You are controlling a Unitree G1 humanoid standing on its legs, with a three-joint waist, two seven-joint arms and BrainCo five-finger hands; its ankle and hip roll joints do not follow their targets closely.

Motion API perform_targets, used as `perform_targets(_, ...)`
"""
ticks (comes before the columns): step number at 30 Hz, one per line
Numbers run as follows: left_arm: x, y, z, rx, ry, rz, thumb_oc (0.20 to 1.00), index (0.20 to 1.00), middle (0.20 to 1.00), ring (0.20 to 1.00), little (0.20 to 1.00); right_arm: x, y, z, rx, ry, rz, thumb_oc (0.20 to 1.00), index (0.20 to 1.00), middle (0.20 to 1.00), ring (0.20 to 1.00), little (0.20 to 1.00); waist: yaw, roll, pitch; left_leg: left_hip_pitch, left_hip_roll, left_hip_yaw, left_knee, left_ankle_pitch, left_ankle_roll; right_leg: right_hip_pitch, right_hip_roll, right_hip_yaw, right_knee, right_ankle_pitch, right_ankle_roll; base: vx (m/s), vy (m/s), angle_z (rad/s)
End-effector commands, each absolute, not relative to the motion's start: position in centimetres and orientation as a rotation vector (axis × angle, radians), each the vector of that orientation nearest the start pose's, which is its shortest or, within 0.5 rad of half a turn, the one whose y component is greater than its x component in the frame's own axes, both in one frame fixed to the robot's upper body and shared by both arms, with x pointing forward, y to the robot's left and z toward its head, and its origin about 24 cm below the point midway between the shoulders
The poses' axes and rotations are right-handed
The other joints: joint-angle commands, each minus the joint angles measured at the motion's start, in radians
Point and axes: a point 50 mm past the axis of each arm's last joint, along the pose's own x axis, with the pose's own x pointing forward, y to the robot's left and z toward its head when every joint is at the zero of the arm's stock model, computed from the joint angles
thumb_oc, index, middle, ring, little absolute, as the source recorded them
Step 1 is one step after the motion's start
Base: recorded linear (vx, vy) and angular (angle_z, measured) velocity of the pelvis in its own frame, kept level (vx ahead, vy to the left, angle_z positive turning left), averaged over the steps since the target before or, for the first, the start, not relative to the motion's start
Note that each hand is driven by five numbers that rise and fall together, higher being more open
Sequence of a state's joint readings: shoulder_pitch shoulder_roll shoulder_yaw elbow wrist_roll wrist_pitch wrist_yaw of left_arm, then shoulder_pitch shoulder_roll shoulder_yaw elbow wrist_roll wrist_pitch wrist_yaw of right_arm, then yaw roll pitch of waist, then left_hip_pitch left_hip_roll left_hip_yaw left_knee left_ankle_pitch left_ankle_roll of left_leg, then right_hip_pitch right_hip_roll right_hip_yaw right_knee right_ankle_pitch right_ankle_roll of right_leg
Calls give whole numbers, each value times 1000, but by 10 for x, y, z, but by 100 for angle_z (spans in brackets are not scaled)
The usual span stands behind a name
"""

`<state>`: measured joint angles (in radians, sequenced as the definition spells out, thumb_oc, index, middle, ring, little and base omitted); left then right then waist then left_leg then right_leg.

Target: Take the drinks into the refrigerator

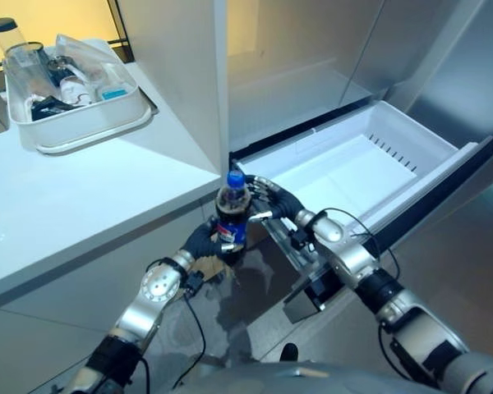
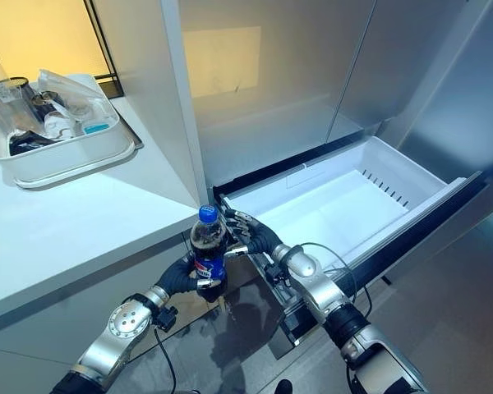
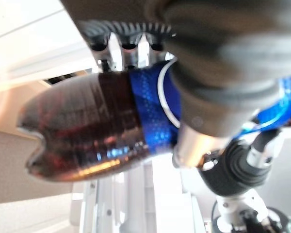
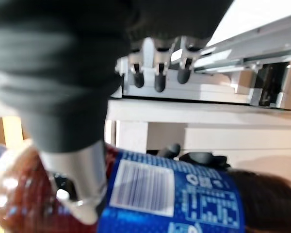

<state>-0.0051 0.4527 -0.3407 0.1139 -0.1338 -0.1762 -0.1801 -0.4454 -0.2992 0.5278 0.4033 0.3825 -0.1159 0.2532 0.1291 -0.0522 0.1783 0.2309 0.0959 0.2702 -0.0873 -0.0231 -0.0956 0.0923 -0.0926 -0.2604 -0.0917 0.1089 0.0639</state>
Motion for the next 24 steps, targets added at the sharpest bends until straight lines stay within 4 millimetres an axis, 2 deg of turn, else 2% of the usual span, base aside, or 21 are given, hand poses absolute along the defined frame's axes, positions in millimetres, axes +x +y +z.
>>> perform_targets(1, 255, 105, 93, 211, -334, -661, 200, 200, 200, 200, 200, 311, -52, 74, -104, -80, 811, 1000, 1000, 1000, 1000, 1000, 25, -10, -20, -56, -29, -69, 0, -19, 19, 71, -62, -115, 41, -50, 72, 0, 0, 0)
perform_targets(3, 255, 93, 95, 178, -320, -762, 200, 200, 200, 200, 200, 307, -40, 77, -118, -82, 898, 1000, 1000, 1000, 1000, 1000, 26, -7, -19, -60, -31, -72, 0, -17, 20, 69, -63, -116, 42, -51, 72, 0, 0, 0)
perform_targets(6, 255, 88, 95, 225, -300, -845, 200, 200, 200, 200, 200, 306, -31, 86, -148, -111, 950, 1000, 1000, 1000, 1000, 1000, 26, -4, -20, -60, -31, -72, 0, -18, 20, 69, -64, -117, 40, -51, 73, 0, 0, 0)
perform_targets(14, 256, 82, 89, 183, -237, -911, 200, 200, 200, 200, 200, 302, -10, 113, -120, -193, 1065, 1000, 1000, 1000, 1000, 1000, 26, 1, -21, -56, -34, -72, 0, -18, 22, 71, -65, -113, 39, -52, 74, 0, 0, 0)
perform_targets(16, 256, 87, 85, 149, -212, -888, 200, 200, 200, 200, 200, 298, -12, 117, -66, -204, 1076, 1000, 1000, 1000, 1000, 1000, 26, 0, -22, -57, -34, -72, 0, -18, 23, 71, -65, -114, 40, -53, 73, 0, 0, 0)
perform_targets(20, 254, 104, 80, 155, -186, -818, 200, 200, 200, 200, 200, 295, -33, 125, -64, -252, 1031, 1000, 1000, 1000, 1000, 1000, 25, -2, -24, -60, -38, -79, 0, -19, 24, 69, -68, -116, 47, -56, 74, 0, 0, 0)
perform_targets(24, 257, 99, 80, 155, -197, -807, 200, 200, 200, 200, 200, 302, -35, 120, -160, -266, 944, 1000, 1000, 1000, 1000, 1000, 25, -3, -28, -58, -39, -82, 0, -21, 25, 72, -67, -118, 47, -58, 72, 0, 0, 0)
